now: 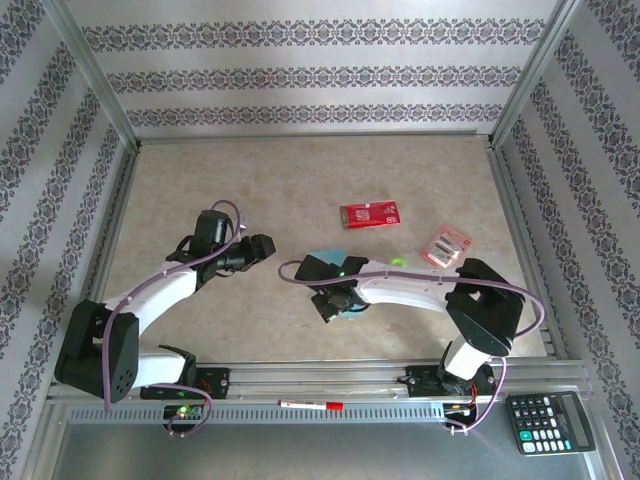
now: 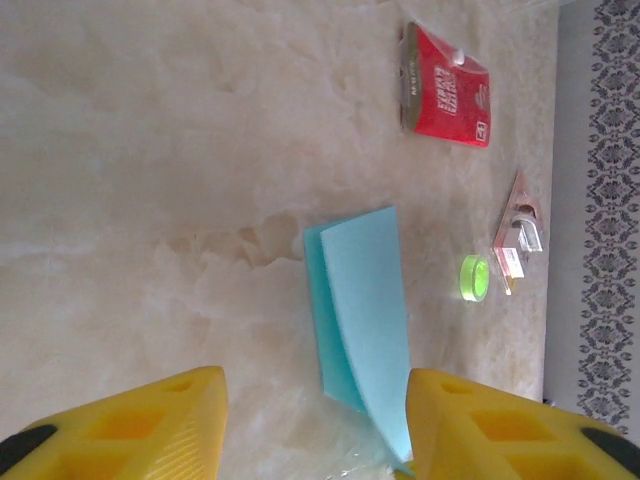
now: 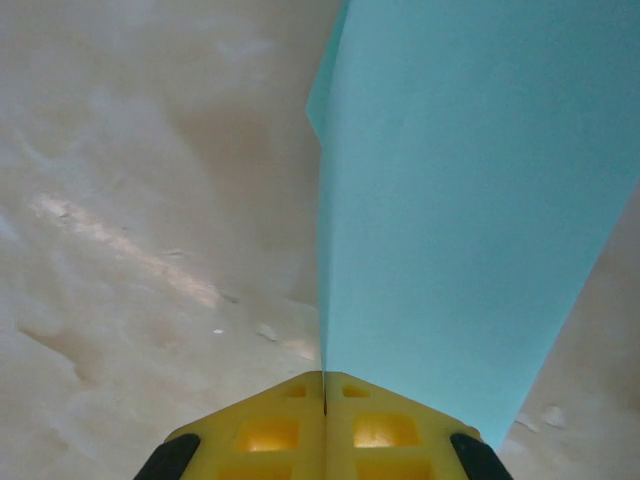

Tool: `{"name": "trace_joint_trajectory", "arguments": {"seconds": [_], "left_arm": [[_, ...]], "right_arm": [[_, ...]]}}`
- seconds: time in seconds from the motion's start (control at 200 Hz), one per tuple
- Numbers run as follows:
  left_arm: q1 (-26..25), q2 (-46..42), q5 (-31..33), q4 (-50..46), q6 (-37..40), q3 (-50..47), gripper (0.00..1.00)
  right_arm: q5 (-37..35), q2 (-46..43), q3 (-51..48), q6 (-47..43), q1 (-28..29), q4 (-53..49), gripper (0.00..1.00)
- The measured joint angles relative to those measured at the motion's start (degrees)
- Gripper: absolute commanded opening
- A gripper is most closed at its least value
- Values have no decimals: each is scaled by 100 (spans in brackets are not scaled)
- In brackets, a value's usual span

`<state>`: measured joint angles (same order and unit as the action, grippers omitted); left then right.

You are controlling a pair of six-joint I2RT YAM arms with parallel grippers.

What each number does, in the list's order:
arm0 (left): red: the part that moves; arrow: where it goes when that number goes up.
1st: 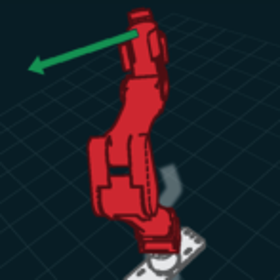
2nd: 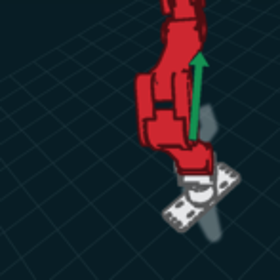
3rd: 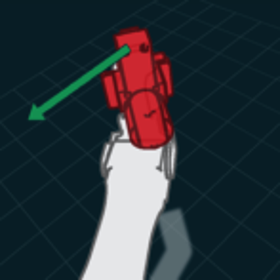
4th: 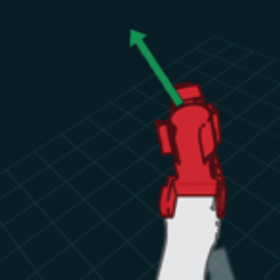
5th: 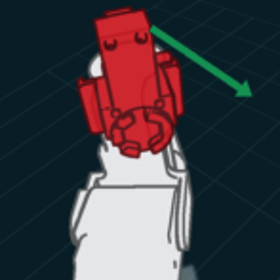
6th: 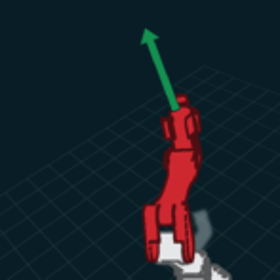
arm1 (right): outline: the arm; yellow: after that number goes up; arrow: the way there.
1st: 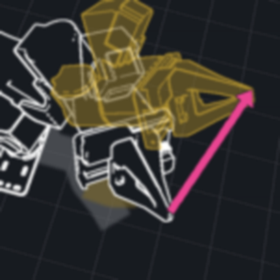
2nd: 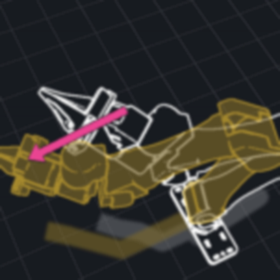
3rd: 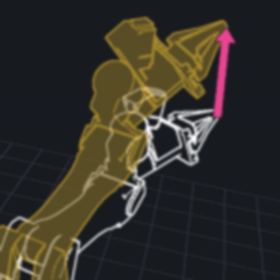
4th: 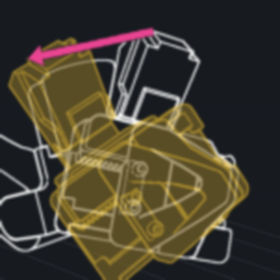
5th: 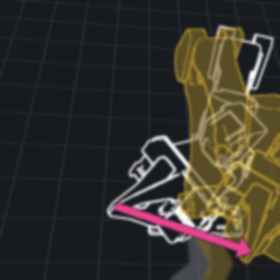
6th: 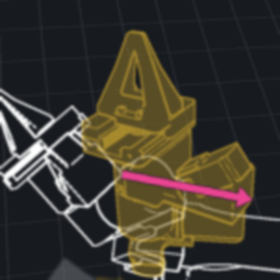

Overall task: Fold a paper plane with a square sheet of paper (pick it up from the middle)
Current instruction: Turn over the paper at the center of the table.

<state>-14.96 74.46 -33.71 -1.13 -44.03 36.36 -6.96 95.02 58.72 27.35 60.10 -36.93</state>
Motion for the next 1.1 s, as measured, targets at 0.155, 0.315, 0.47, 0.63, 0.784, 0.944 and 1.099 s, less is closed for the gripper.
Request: {"name": "trace_joint_trajectory", "arguments": {"seconds": [0.155, 0.315, 0.47, 0.63, 0.784, 0.944, 1.099], "left_arm": [[-22, 446, -212, 111, -321, 13, 33], [-341, 1193, -516, 588, -752, 208, 24], [-640, 1816, -841, 1340, -1167, 424, 20], [-874, 2413, -986, 1652, -1333, 752, 18], [-1008, 2951, -1110, 1705, -1325, 1062, 18], [-1010, 3342, -1119, 1539, -1121, 1261, 18], [-1012, 3475, -1202, 1440, -901, 1388, 17]], "right_arm": [[348, -98, -245, 133, 44, 680, 3], [662, -131, -551, 262, 44, 1231, 5], [844, -136, -623, 356, 44, 1591, 6], [907, -153, -741, 426, 44, 1849, 6], [951, -153, -804, 446, 37, 2004, 9], [1102, -155, -914, 450, -59, 2208, 13], [1272, -168, -1040, 468, -144, 2391, 17]]}}
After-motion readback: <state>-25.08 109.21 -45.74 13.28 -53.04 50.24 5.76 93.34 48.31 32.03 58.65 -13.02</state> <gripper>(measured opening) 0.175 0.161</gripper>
